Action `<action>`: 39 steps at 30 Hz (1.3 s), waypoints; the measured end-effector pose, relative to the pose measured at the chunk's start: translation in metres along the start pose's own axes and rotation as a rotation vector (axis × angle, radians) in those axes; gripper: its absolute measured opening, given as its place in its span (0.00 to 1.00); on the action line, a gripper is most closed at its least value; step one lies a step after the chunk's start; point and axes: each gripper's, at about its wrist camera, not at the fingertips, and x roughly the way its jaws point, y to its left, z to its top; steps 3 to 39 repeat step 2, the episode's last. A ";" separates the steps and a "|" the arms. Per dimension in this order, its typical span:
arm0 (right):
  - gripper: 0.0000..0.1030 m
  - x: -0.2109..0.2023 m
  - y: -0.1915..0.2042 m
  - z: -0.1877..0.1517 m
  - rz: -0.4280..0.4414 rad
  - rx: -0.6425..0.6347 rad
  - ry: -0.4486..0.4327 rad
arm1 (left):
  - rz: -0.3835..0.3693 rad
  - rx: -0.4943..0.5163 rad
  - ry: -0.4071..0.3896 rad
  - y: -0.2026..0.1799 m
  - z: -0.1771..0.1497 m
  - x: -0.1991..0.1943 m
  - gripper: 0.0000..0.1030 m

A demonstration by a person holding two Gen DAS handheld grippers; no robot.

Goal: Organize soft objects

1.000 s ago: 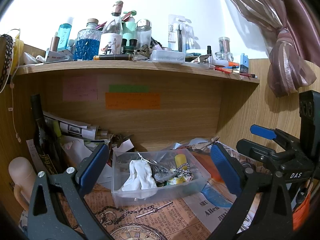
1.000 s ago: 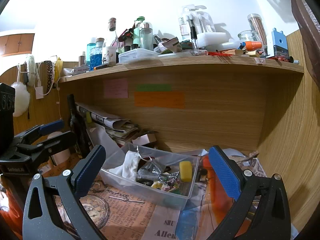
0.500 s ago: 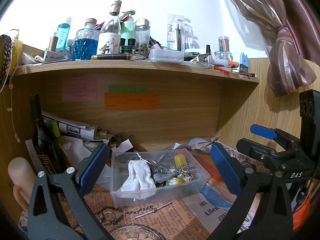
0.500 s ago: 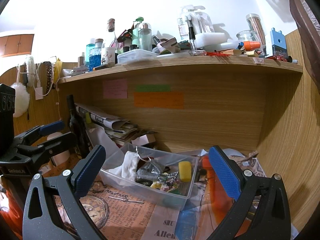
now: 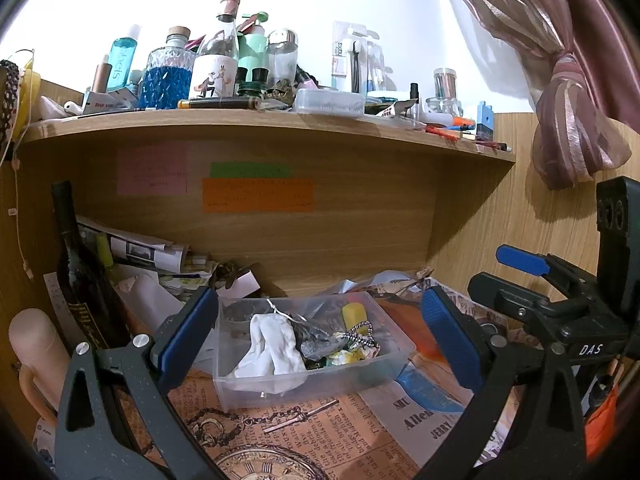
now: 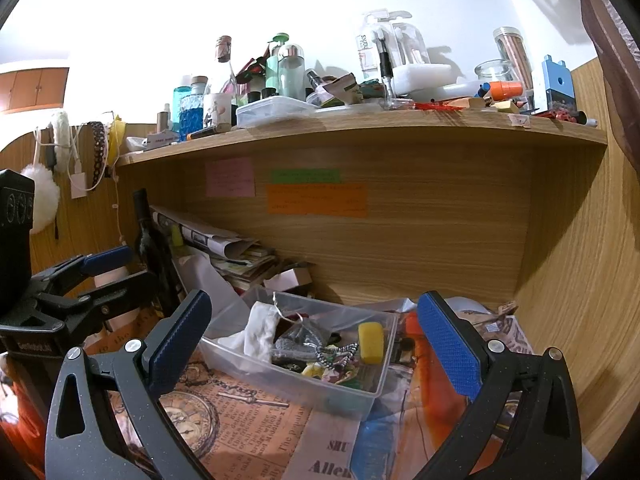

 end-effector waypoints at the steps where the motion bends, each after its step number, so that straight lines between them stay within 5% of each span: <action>1: 1.00 0.000 0.000 0.000 0.001 0.000 0.000 | 0.001 -0.002 0.001 0.000 0.000 0.000 1.00; 39: 1.00 0.000 0.000 0.000 0.002 0.001 0.001 | 0.001 -0.003 0.002 0.001 0.000 0.001 1.00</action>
